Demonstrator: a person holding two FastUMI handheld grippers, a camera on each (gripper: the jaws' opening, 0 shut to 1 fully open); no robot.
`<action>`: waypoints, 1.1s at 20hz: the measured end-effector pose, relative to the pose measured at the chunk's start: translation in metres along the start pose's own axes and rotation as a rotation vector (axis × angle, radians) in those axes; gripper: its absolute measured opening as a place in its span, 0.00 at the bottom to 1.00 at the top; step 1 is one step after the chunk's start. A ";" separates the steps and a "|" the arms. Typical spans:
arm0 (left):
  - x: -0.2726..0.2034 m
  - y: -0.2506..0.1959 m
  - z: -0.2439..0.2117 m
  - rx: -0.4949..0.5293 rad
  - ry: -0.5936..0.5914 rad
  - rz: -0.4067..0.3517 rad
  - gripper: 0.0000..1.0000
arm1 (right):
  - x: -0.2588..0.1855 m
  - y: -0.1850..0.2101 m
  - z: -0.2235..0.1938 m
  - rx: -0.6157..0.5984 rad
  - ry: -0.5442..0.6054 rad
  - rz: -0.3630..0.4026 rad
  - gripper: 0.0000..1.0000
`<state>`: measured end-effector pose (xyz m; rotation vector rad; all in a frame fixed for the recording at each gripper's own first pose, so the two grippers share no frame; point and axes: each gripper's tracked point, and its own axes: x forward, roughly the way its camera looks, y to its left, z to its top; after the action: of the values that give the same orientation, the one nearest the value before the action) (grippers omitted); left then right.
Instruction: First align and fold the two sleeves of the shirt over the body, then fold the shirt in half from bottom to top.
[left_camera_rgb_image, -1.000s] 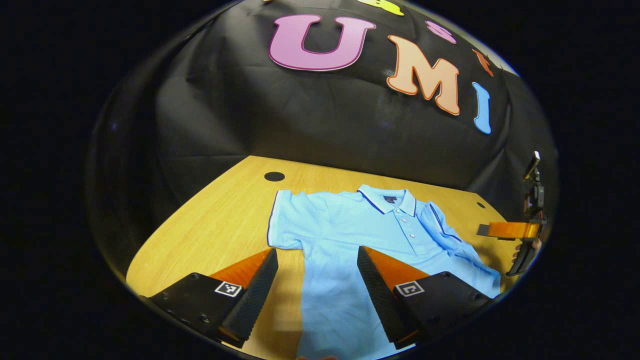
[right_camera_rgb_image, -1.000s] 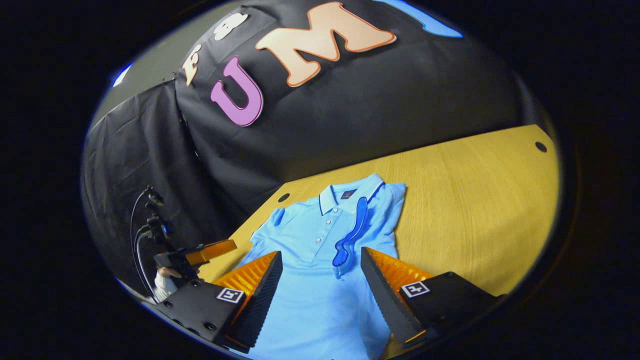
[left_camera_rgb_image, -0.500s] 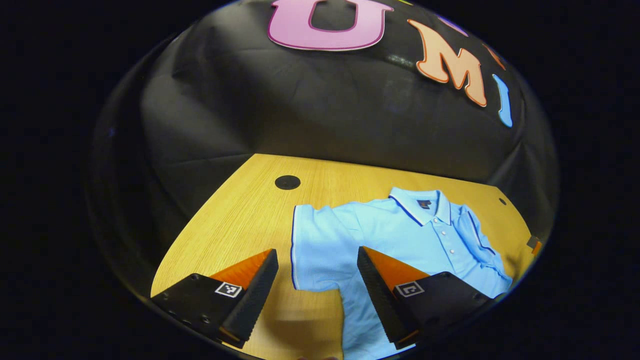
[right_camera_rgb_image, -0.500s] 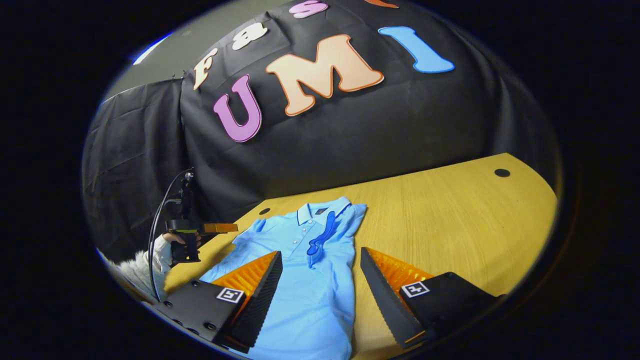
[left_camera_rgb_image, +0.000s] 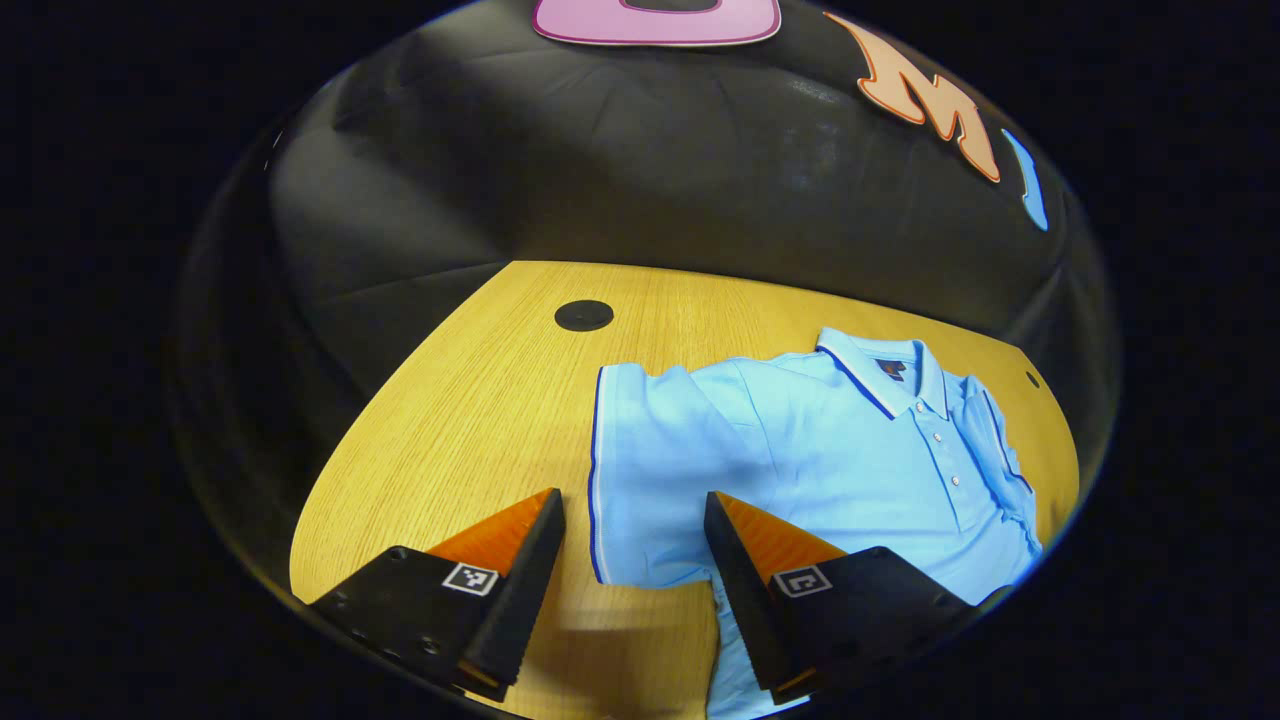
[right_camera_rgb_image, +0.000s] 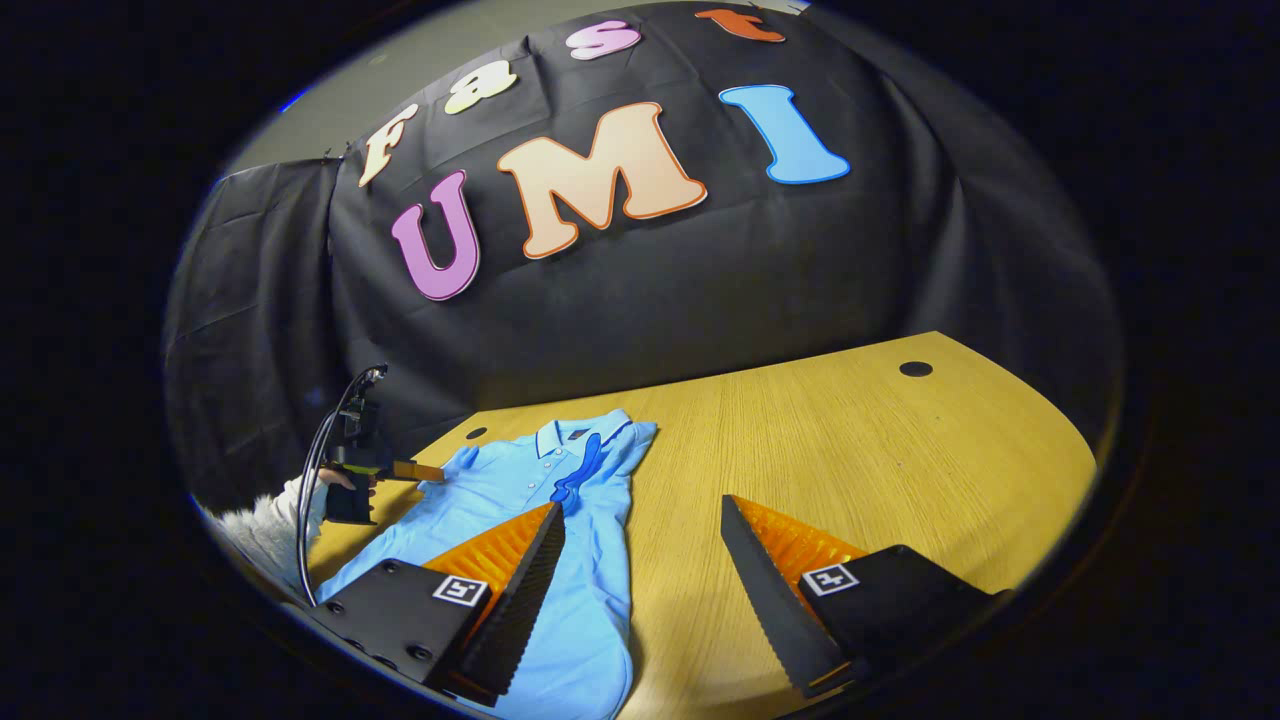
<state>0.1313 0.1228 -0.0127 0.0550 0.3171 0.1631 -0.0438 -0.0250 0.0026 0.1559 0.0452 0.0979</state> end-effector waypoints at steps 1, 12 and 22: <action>0.000 0.002 -0.002 0.011 0.010 0.012 0.81 | 0.000 0.001 0.000 0.007 -0.003 0.001 0.98; 0.001 -0.014 0.001 -0.002 -0.051 -0.038 0.20 | -0.005 -0.002 0.004 0.021 -0.016 -0.006 0.98; -0.003 -0.027 0.007 -0.067 -0.088 -0.087 0.00 | -0.010 -0.004 0.002 0.050 -0.016 -0.012 0.98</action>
<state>0.1349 0.0954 -0.0073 -0.0177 0.2252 0.0843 -0.0532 -0.0303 0.0048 0.2065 0.0331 0.0840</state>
